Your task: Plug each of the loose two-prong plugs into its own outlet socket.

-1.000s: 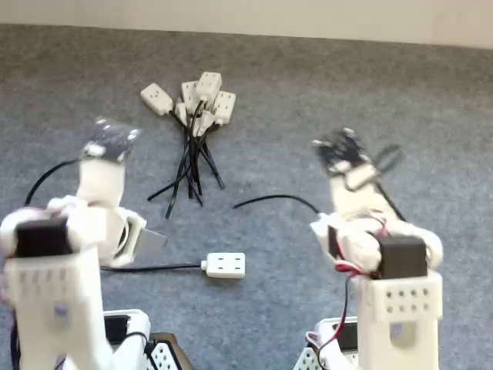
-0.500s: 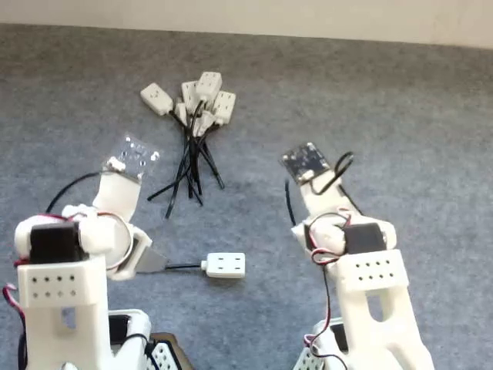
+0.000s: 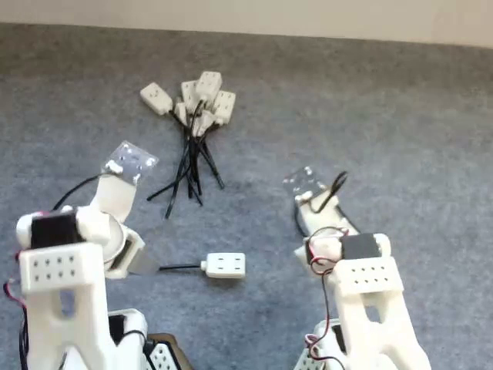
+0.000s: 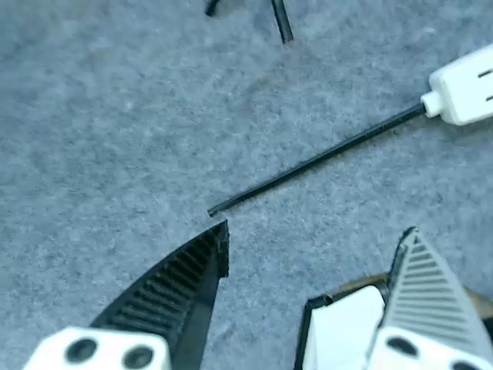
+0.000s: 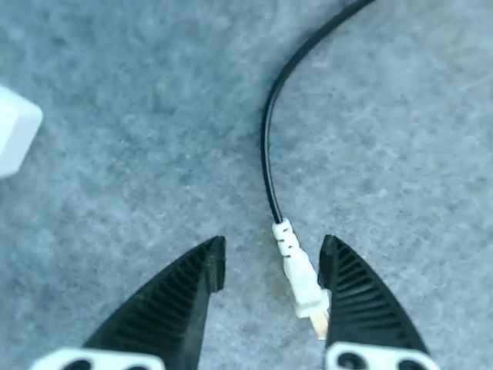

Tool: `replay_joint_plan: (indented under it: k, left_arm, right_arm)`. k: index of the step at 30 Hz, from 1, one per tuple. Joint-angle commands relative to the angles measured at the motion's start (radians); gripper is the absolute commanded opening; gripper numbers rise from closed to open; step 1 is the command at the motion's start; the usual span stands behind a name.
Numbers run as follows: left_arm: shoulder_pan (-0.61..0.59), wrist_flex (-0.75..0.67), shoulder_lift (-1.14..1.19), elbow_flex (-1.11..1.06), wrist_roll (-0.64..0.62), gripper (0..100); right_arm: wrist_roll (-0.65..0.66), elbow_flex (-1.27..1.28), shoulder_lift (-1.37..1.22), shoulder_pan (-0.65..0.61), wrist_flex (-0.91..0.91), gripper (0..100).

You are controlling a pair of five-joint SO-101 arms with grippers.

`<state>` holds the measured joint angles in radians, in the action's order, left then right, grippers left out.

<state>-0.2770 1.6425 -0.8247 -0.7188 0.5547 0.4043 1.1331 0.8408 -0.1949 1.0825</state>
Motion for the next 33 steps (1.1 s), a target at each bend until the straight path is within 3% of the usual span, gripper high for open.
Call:
replay_joint_plan:
  k: [1, 6, 17, 22, 33]
  left_arm:
    - [0.021, -0.018, 0.038, 0.050, -0.020, 35]
    - [0.024, -0.084, -0.085, 0.024, -0.087, 42]
    - [0.196, -0.080, -0.174, 0.027, -0.316, 37]
    - [0.265, -0.087, -0.174, 0.025, -0.319, 37]
    - [0.272, -0.126, -0.174, 0.022, -0.311, 36]
  right_arm:
    - [-0.118, -0.010, 0.001, -0.012, -0.018, 18.4]
    - [-0.147, -0.007, 0.001, -0.010, -0.013, 18.4]
    - [-0.150, 0.001, 0.001, -0.007, -0.010, 18.4]
    - [-0.150, 0.001, 0.001, -0.007, -0.010, 18.4]
    - [-0.150, 0.004, 0.001, -0.008, -0.010, 18.4]
